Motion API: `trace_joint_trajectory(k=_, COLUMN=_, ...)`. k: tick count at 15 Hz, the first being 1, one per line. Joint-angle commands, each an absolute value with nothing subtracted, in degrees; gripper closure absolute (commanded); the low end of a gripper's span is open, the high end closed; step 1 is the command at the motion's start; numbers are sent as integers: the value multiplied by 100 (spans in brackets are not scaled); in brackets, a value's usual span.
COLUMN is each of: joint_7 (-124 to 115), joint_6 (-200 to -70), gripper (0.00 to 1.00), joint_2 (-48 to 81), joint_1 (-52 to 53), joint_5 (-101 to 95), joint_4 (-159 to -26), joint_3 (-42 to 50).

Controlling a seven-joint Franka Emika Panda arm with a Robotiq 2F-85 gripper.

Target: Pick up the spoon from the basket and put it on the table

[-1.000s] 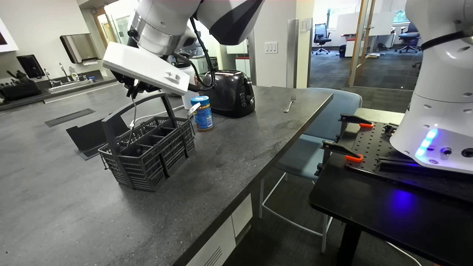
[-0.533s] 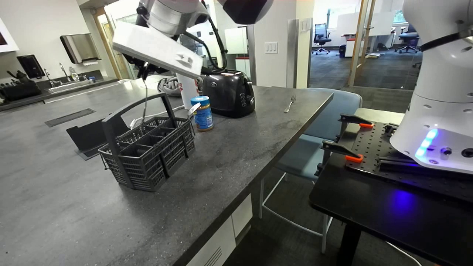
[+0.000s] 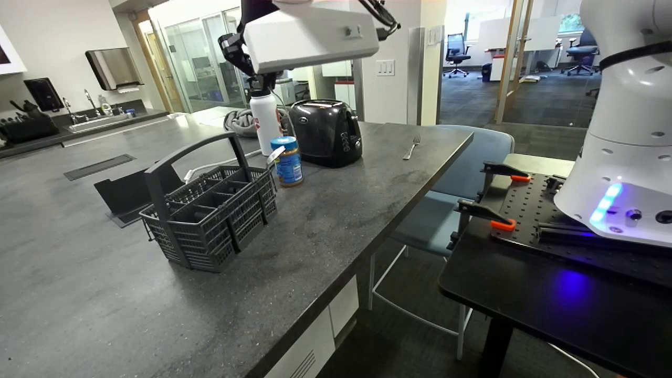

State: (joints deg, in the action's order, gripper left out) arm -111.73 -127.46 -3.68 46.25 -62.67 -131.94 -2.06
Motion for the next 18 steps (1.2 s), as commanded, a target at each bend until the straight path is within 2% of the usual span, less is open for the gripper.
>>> trace_joint_trajectory(k=1, joint_7=-9623, joint_6=-12347, gripper=97, joint_2=-559, joint_1=3941, joint_5=-5690, joint_4=-13181, joint_3=-868)
trace_joint_trajectory(k=6, joint_7=-7779, joint_6=-12363, gripper=97, joint_2=-240, joint_1=3085, joint_5=-5202, joint_4=-13130, joint_3=-1321)
trace_joint_trajectory(k=12, joint_7=-6019, joint_6=-12011, gripper=97, joint_2=303, joint_1=2183, joint_5=-5002, joint_4=-13142, joint_3=-1380)
trace_joint_trajectory(k=13, joint_7=-5875, joint_6=-12294, gripper=97, joint_2=386, joint_1=2069, joint_5=-4975, joint_4=-13176, joint_3=-1351)
trace_joint_trajectory(k=14, joint_7=-6263, joint_6=-12211, gripper=93, joint_2=262, joint_1=2119, joint_5=-5095, joint_4=-13191, joint_3=-1456)
trace_joint_trajectory(k=18, joint_7=-6078, joint_6=-12252, gripper=93, joint_2=459, joint_1=1999, joint_5=-5094, joint_4=-13184, joint_3=-1413)
